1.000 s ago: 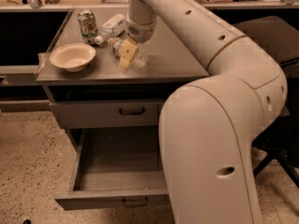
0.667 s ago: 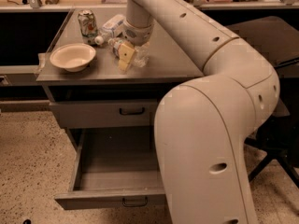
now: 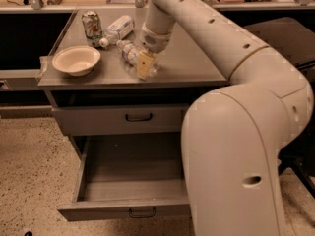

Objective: Place water bottle into middle drawer

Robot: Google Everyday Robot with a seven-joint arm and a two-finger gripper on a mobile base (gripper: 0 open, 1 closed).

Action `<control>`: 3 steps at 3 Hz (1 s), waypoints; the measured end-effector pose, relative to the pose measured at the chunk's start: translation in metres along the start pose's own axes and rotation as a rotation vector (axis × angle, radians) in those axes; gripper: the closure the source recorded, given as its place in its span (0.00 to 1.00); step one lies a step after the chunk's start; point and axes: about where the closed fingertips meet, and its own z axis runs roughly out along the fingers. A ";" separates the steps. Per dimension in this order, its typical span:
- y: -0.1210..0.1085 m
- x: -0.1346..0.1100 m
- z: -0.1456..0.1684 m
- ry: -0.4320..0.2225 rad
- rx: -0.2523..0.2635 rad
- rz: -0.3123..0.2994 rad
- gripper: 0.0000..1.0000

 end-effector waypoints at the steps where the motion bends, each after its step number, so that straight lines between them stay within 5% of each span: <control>1: -0.008 0.040 -0.027 -0.106 -0.051 -0.048 0.84; 2: -0.002 0.078 -0.075 -0.205 -0.067 -0.161 1.00; 3: 0.042 0.074 -0.128 -0.235 -0.014 -0.407 1.00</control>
Offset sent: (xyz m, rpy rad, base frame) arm -0.1022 -0.1500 0.1181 0.2598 -0.2246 0.4701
